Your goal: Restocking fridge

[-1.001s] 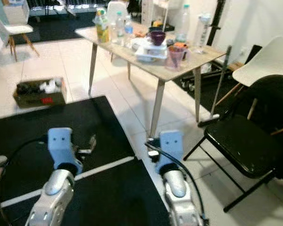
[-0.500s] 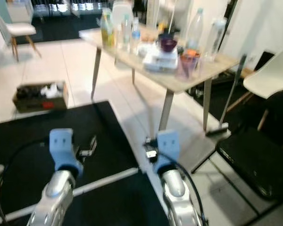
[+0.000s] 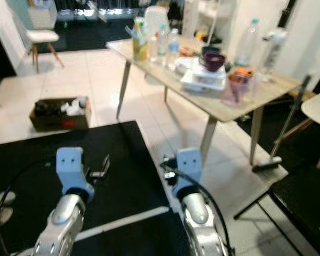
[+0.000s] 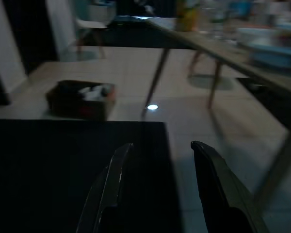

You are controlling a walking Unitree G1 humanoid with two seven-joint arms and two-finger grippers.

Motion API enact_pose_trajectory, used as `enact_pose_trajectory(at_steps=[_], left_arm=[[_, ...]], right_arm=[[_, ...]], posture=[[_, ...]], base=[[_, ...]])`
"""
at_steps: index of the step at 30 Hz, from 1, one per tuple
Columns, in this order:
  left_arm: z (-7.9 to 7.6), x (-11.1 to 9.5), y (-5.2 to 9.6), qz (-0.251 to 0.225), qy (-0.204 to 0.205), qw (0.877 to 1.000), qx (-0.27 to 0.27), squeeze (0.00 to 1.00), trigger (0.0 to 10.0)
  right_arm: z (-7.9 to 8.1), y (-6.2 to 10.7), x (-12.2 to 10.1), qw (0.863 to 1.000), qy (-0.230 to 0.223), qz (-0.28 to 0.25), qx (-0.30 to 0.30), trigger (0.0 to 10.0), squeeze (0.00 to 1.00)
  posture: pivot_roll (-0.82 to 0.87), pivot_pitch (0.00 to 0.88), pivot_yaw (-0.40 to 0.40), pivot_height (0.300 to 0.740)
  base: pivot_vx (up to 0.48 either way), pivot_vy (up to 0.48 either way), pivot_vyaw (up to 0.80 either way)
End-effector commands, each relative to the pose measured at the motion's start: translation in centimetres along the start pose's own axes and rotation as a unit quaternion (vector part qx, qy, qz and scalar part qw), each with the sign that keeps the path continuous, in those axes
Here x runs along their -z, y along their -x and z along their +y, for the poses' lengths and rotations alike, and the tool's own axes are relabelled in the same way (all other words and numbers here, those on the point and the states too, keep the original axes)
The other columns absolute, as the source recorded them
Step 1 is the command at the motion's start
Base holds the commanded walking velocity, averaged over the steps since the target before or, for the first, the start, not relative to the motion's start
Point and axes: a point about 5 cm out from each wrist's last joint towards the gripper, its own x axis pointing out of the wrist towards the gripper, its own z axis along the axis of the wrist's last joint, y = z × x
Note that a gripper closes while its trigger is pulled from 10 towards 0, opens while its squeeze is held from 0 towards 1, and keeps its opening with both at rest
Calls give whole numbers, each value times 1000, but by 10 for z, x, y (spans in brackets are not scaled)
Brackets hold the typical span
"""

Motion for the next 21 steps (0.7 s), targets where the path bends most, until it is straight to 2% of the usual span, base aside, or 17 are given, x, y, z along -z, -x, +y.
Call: enact_pose_trajectory(at_steps=[1,13,21], left_arm=[[0,3,2,5,-9,1000,2,0,10000],[-1,4,1,7,-8,1000,1,0,10000],[0,5,1,9,-5,1000,-2,0,10000]], right_arm=[[-4,2,3,1000,1,6,6,10000,0],[-6,4,4,1000,2,8,9,10000,0],[-7,4,5,1000,-3,10,15,10000,0]], posture=[[-113,104,12,740],[-118,106,16,740],[-116,109,14,740]], base=[[364,0,431],[362,0,454],[361,0,0]])
